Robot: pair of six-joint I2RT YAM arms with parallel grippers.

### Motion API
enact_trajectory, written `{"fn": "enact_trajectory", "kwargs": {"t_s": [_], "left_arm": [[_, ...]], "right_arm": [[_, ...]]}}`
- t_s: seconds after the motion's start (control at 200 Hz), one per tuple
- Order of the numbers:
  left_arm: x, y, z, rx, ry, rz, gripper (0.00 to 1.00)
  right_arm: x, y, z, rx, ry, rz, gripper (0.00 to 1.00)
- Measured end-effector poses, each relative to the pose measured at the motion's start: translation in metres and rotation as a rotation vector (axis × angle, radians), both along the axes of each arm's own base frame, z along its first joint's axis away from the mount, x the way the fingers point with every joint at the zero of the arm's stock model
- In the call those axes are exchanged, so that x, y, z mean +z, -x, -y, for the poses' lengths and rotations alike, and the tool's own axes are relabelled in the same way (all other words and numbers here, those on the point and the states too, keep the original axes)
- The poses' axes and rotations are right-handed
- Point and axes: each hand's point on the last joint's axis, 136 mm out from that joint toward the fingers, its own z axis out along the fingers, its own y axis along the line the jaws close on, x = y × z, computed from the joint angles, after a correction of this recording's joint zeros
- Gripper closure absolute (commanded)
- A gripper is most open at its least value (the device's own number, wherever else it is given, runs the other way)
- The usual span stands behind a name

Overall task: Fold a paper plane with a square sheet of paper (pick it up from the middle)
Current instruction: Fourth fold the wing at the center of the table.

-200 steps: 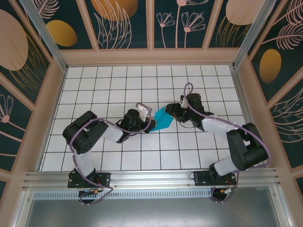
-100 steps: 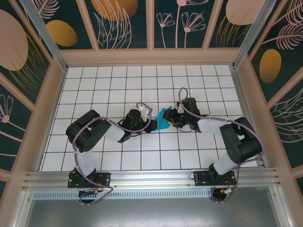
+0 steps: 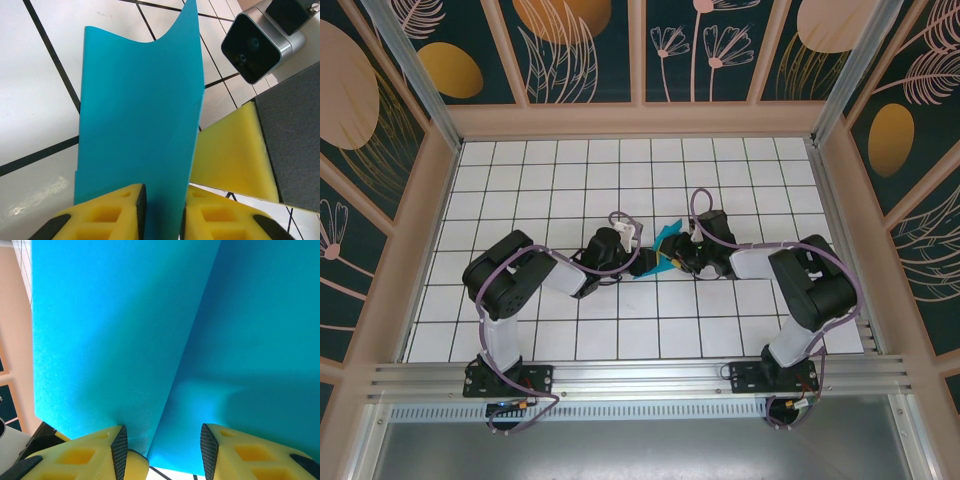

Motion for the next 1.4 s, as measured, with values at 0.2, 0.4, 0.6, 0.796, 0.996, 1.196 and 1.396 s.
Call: {"fn": "enact_trajectory", "kwargs": {"t_s": [0.2,0.4,0.6,0.796,0.996,1.196,1.396], "left_arm": [[0.000,0.001,-0.002,-0.016,-0.022,0.040,0.60],[0.008,0.008,-0.017,-0.026,-0.071,0.151,0.56],[0.004,0.015,-0.028,-0.058,-0.122,0.251,0.54],[-0.001,0.017,-0.035,-0.101,-0.204,0.364,0.56],[-0.001,0.012,-0.038,-0.123,-0.270,0.458,0.59],[0.004,0.009,-0.032,-0.146,-0.284,0.512,0.59],[0.002,0.003,-0.025,-0.165,-0.303,0.538,0.61]], "right_arm": [[-0.004,-0.002,0.002,-0.025,0.005,-0.017,0.55],[-0.009,-0.002,0.004,-0.034,0.014,-0.029,0.56],[-0.009,-0.004,0.003,-0.034,0.016,-0.031,0.56],[-0.010,-0.005,0.002,-0.034,0.019,-0.038,0.56],[-0.010,-0.005,0.002,-0.033,0.019,-0.039,0.56],[-0.009,-0.007,0.001,-0.031,0.017,-0.040,0.56],[-0.009,-0.007,0.000,-0.031,0.017,-0.040,0.56]]}}
